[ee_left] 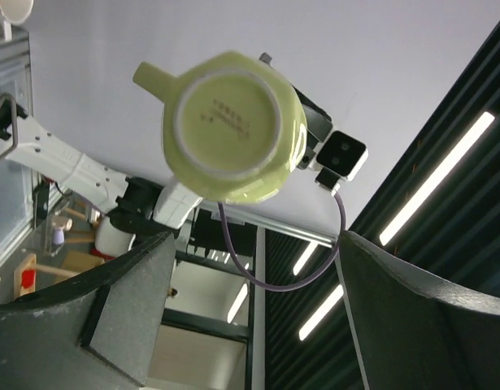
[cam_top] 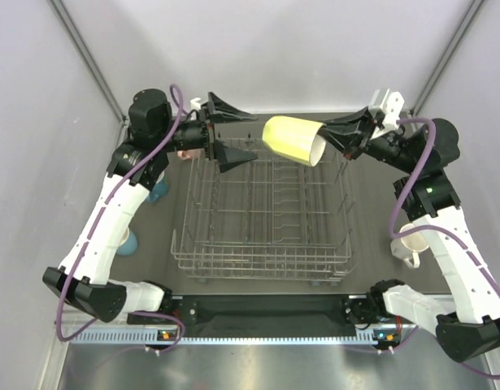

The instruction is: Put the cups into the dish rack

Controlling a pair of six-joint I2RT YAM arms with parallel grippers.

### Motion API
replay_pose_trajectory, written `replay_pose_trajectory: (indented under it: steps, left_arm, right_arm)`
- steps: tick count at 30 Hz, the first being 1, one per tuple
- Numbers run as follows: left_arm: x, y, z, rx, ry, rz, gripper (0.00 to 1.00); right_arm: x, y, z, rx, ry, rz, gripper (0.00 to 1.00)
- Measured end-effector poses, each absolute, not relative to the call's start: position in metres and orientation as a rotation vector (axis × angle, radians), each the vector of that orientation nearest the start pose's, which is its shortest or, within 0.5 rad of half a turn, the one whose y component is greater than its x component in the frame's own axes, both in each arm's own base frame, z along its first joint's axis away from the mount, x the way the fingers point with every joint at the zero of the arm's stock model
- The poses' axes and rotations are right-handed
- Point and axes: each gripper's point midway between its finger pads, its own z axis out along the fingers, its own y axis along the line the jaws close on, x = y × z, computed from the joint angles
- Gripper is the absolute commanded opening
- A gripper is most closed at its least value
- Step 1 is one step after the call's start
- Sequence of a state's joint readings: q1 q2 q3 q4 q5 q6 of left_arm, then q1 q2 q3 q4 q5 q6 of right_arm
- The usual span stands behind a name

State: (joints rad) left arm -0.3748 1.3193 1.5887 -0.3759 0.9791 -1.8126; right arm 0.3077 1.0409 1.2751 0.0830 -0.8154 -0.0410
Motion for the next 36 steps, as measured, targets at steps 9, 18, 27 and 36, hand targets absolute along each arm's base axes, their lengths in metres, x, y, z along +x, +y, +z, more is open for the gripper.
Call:
replay_pose_trajectory:
  steps: [9, 18, 27, 36]
  left_arm:
    - [0.215, -0.286, 0.478, -0.660, 2.376, -2.235, 0.86]
    - [0.208, -0.294, 0.471, -0.689, 2.465, -2.258, 0.86]
    - [0.204, -0.300, 0.472, -0.692, 2.497, -2.268, 0.77]
    - [0.206, -0.301, 0.474, -0.683, 2.470, -2.268, 0.00]
  right_arm:
    - [0.227, 0.241, 0.487, -1.052, 0.907, 0.761, 0.00]
    - [0.217, 0.253, 0.490, -1.114, 0.822, 0.731, 0.00]
    - [0.211, 0.264, 0.495, -1.148, 0.759, 0.709, 0.00]
    - [0.213, 0.263, 0.497, -1.142, 0.751, 0.684, 0.10]
